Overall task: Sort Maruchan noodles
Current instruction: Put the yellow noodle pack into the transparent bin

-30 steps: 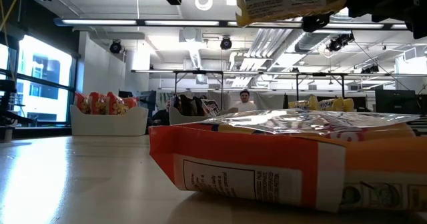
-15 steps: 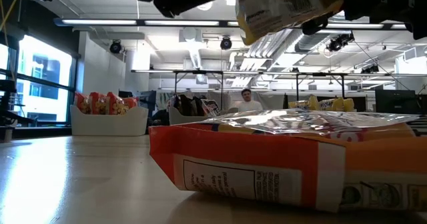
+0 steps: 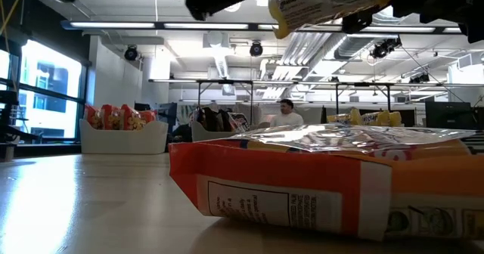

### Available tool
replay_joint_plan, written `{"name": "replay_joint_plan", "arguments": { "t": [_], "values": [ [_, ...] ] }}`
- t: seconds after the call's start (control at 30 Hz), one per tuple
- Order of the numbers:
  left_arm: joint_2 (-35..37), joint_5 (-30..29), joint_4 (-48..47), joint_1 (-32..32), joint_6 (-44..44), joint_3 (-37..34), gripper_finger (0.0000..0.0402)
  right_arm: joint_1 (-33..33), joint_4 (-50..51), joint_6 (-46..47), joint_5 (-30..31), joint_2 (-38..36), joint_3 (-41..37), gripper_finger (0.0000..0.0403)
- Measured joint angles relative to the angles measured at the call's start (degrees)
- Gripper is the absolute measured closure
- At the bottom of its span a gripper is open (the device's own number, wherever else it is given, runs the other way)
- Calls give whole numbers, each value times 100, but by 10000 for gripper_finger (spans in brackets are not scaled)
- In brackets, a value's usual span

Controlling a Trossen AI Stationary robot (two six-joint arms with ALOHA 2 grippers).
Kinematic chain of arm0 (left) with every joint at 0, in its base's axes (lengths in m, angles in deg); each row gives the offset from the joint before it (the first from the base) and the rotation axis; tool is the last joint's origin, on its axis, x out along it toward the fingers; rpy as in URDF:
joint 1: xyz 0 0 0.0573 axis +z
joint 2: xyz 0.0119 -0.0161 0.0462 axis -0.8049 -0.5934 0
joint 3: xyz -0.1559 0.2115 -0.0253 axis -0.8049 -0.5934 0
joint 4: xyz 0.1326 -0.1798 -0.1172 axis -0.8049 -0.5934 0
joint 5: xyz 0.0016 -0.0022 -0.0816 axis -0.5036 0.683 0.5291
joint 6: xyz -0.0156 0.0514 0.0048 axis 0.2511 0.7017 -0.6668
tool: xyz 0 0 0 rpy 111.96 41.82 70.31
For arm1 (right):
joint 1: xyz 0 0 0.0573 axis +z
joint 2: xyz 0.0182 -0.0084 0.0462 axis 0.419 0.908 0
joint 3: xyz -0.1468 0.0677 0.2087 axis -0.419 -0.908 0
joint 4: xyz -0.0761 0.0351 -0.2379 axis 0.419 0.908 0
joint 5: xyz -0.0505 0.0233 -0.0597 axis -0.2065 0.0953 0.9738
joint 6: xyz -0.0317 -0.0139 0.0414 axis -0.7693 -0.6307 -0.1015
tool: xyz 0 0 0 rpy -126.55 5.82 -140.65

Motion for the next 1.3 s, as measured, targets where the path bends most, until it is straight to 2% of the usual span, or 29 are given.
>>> {"name": "replay_joint_plan", "arguments": {
  "t": [0.17, 0.5, 0.67, 1.0, 1.17, 1.3],
  "values": [
    [-380, 614, 855, 318, -75, 2, 84, 3, -32, -4, 3, 0, -9, 300],
    [-767, 722, 1628, 369, 291, 2, 92, 2, -43, -63, 7, 0, -13, 300],
    [-765, 873, 1608, 382, 298, 25, 136, 3, -49, -63, 8, 0, -15, 300],
    [-762, 1048, 1469, 408, 560, 26, 270, 12, -49, -61, 178, 0, -24, 289],
    [-730, 924, 1230, 413, 758, 26, 290, 12, -43, -61, 375, 0, -33, 250],
    [-725, 350, 994, 401, 1102, 33, 290, 6, -40, 102, 867, -41, -33, 207]
  ]
}}
